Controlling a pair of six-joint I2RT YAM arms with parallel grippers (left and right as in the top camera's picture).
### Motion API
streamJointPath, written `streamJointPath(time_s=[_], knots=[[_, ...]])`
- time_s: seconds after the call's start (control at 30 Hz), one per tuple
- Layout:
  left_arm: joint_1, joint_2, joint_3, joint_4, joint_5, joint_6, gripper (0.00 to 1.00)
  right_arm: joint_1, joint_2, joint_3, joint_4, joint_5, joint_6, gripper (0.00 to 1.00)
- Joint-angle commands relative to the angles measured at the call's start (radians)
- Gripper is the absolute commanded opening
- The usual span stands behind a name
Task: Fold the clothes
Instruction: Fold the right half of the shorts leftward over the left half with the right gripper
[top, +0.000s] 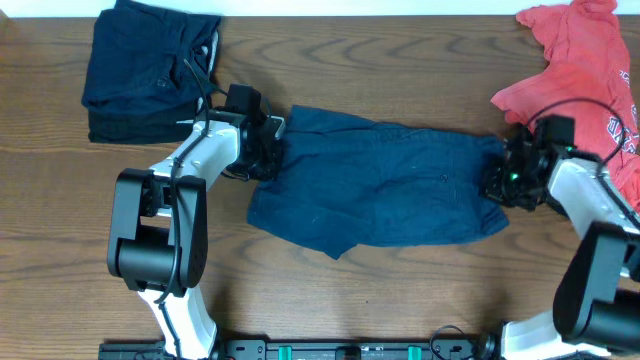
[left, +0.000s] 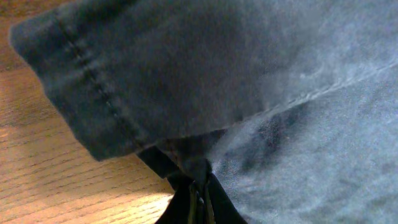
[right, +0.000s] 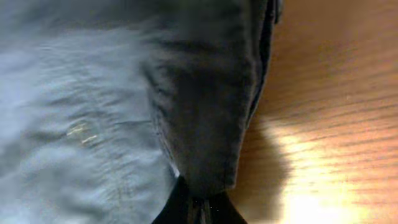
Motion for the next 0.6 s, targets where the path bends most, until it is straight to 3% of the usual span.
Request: streamJointPath(time_s=[0.0, 0.23, 0.57], knots=[[-0.004, 0.045, -0.017, -0.009, -0.006, -0.002, 0.06, 0.037, -0.088, 0.106, -0.040, -0.103, -0.051, 0.01], [-0.004, 0.045, -0.017, -0.009, -0.006, -0.002, 0.06, 0.239, -0.141, 0.205, -0.070, -0.119, -0.011, 0.01], [-0.004, 0.045, -0.017, -0.010, -0.008, -0.002, 0.06, 0.578, -0.105, 0.211, 0.129, -0.117, 0.119, 0.01]])
